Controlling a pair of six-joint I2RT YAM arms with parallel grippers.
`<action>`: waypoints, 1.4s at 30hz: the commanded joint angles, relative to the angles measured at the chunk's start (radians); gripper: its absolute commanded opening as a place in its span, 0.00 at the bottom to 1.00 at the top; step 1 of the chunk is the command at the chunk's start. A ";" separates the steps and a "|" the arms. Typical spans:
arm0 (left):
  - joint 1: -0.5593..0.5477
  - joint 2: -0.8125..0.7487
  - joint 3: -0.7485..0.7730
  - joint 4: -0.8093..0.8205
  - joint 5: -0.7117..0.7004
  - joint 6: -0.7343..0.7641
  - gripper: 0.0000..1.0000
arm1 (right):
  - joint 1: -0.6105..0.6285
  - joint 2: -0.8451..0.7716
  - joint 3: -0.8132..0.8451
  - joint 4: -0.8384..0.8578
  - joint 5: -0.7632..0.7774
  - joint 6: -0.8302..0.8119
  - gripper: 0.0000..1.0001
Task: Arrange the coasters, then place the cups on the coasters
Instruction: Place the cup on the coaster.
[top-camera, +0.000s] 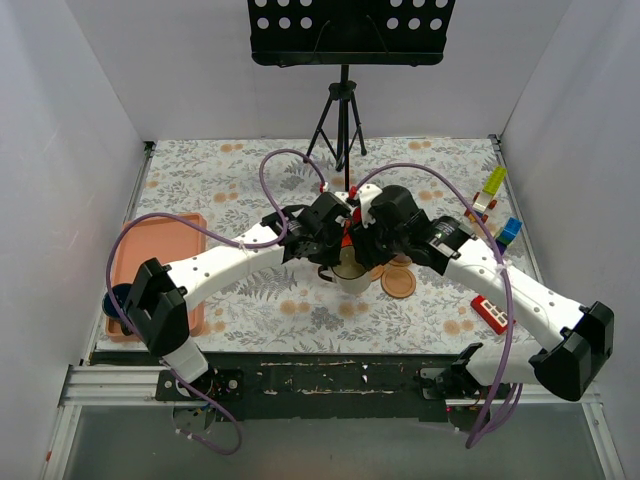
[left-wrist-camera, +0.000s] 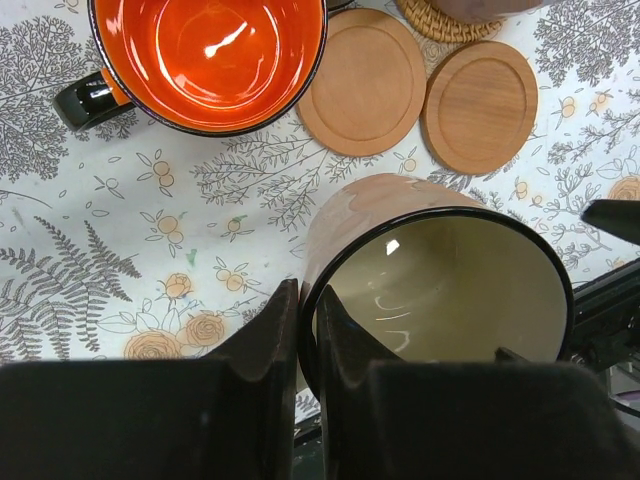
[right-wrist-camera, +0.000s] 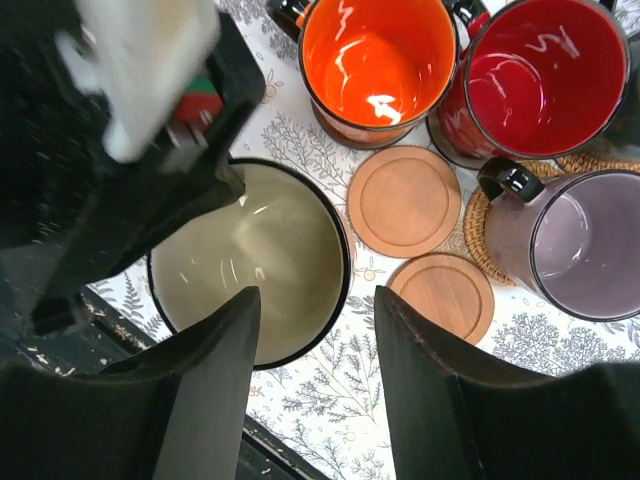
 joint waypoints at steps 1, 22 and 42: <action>-0.002 -0.082 0.006 0.069 0.009 -0.040 0.00 | 0.002 -0.036 -0.063 0.049 0.011 -0.001 0.57; -0.003 -0.142 -0.043 0.106 0.049 0.037 0.00 | -0.009 0.042 -0.087 0.092 0.044 0.013 0.44; 0.021 -0.263 -0.099 0.146 -0.006 -0.006 0.81 | -0.073 0.013 0.016 0.022 0.165 0.161 0.01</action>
